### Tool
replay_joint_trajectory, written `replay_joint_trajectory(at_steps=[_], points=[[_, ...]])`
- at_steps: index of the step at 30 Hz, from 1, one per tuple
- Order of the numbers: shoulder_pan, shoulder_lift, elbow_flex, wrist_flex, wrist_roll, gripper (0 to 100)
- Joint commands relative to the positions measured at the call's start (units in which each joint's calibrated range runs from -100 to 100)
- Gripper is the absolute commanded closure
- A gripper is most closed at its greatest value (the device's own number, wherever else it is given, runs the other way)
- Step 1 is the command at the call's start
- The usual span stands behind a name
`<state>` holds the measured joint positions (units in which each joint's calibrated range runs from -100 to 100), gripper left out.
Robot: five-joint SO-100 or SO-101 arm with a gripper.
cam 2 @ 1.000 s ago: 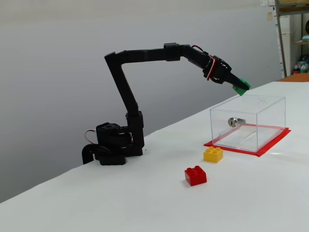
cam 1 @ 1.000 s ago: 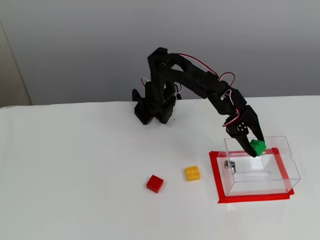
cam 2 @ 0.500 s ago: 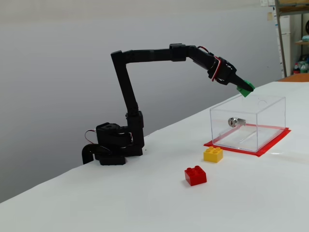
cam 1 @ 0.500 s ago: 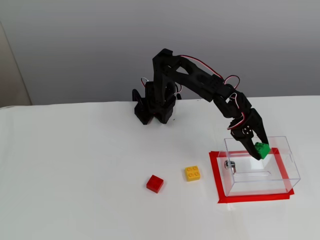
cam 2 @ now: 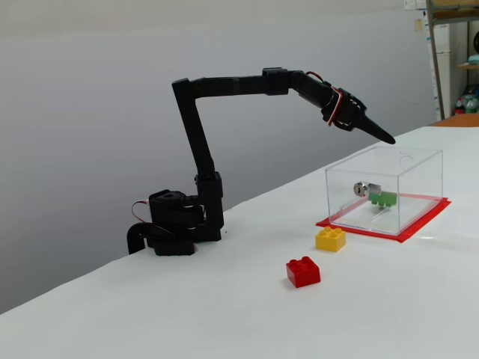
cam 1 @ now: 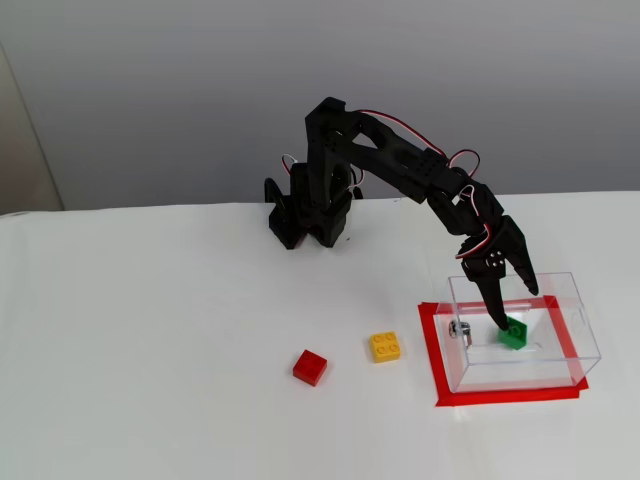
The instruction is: Pick the green lego brick and place it into the transparent box
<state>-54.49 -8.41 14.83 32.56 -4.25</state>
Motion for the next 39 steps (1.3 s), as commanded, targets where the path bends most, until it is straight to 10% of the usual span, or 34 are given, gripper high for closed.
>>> replay_joint_trajectory(at_steps=[1, 14, 23, 39], points=[[0.0, -0.2, -2.2, -0.8, 0.2, 68], [0.5, -0.4, -2.1, -0.8, 0.3, 69], [0.6, -1.0, -2.0, -0.2, 0.3, 98], [2.5, -4.1, -1.9, 0.0, 0.3, 98]])
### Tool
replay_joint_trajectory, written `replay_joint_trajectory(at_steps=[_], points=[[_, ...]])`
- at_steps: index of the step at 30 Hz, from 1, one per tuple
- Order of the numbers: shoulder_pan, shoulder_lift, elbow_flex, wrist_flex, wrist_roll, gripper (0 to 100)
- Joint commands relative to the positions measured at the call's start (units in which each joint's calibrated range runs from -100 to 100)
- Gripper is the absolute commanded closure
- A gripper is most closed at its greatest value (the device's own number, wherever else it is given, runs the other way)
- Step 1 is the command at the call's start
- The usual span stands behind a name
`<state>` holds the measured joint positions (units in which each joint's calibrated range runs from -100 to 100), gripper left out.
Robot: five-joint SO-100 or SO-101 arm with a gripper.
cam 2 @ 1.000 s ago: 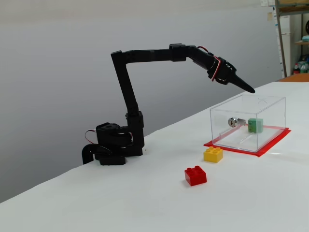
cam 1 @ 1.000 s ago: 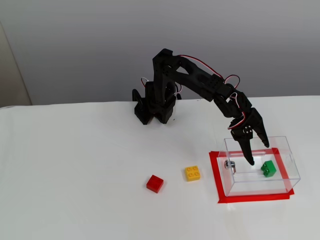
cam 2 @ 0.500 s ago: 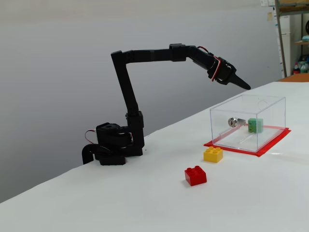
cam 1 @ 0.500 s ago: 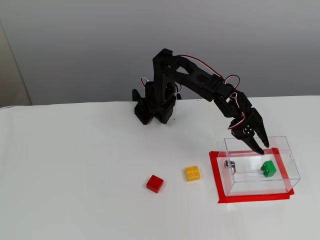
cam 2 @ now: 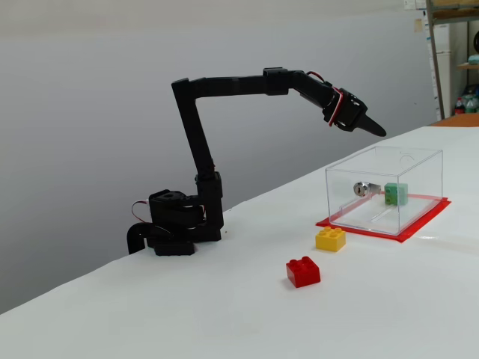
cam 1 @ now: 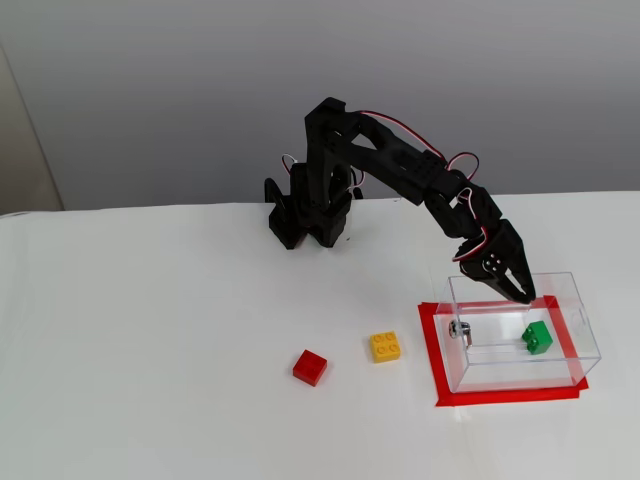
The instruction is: Pick the green lego brick and place it into the transparent box
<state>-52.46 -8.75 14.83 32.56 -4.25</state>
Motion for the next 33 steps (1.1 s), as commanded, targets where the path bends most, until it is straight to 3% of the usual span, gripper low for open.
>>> replay_joint_trajectory(at_steps=[1, 15, 33], points=[[0.6, -4.4, -1.4, 0.0, 0.3, 98], [8.0, -18.8, 10.6, 0.0, 0.3, 98], [25.1, -43.4, 33.5, 0.0, 0.3, 98]])
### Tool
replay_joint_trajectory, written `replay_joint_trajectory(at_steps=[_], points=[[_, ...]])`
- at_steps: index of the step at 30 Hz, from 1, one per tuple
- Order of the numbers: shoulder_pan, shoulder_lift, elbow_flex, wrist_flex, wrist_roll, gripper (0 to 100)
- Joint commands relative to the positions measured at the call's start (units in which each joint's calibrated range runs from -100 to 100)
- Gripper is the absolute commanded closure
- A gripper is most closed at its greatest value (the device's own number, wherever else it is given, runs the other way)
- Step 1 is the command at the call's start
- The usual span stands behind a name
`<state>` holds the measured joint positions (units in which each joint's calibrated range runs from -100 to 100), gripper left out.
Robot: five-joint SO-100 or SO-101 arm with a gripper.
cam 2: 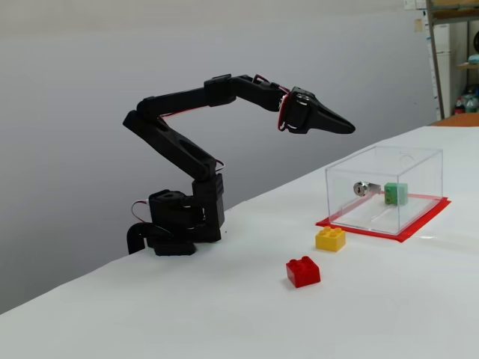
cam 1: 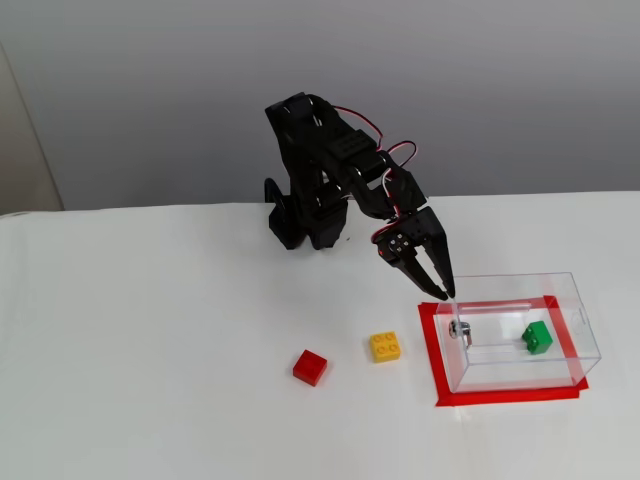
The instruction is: Pick the green lego brick and place it into the transparent box
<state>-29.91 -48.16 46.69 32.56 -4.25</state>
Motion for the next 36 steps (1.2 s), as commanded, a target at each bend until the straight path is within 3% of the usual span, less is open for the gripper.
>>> replay_joint_trajectory(at_steps=[1, 20, 36], points=[[3.7, -5.3, 2.9, 0.0, 0.3, 98], [27.3, -31.1, 24.1, 0.0, 0.3, 98], [37.6, -51.5, 37.9, 0.0, 0.3, 98]])
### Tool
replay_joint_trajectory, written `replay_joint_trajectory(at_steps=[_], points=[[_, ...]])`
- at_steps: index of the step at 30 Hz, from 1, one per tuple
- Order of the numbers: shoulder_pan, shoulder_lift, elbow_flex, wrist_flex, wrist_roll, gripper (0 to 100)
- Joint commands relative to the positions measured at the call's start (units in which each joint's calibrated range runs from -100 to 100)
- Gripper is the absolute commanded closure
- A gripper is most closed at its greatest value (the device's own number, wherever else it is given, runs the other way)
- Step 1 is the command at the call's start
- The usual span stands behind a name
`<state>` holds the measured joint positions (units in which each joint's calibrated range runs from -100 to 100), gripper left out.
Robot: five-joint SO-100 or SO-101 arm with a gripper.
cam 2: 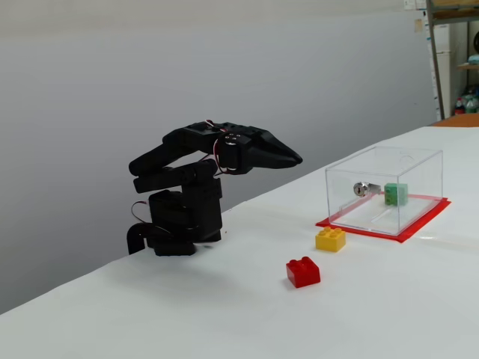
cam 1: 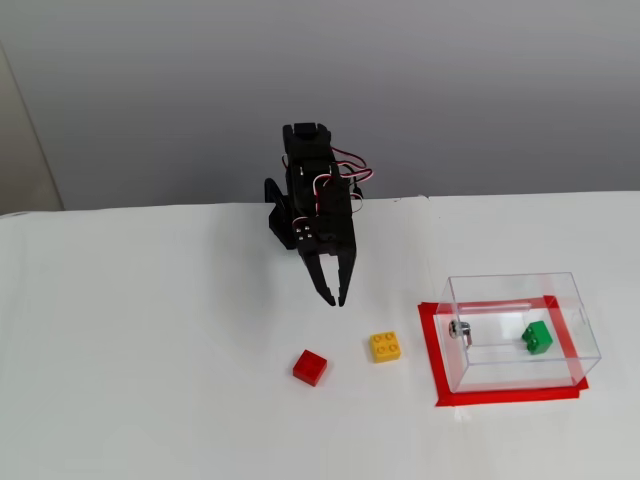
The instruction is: Pick the green lego brick and place it into the transparent box
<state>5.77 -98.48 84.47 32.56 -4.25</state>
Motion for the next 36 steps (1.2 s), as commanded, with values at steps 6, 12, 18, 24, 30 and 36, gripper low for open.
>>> replay_joint_trajectory(at_steps=[6, 12, 18, 24, 30, 36], points=[[5.9, -1.2, 2.4, -0.1, 0.3, 98], [6.4, -1.2, 5.9, -0.8, 0.3, 98], [5.0, -1.2, 10.6, -0.8, 0.3, 98], [3.3, -1.3, 14.4, -0.8, 0.3, 98], [2.8, -1.3, 14.7, 2.4, 0.3, 98], [3.4, -1.3, 14.7, 10.9, 0.4, 98]])
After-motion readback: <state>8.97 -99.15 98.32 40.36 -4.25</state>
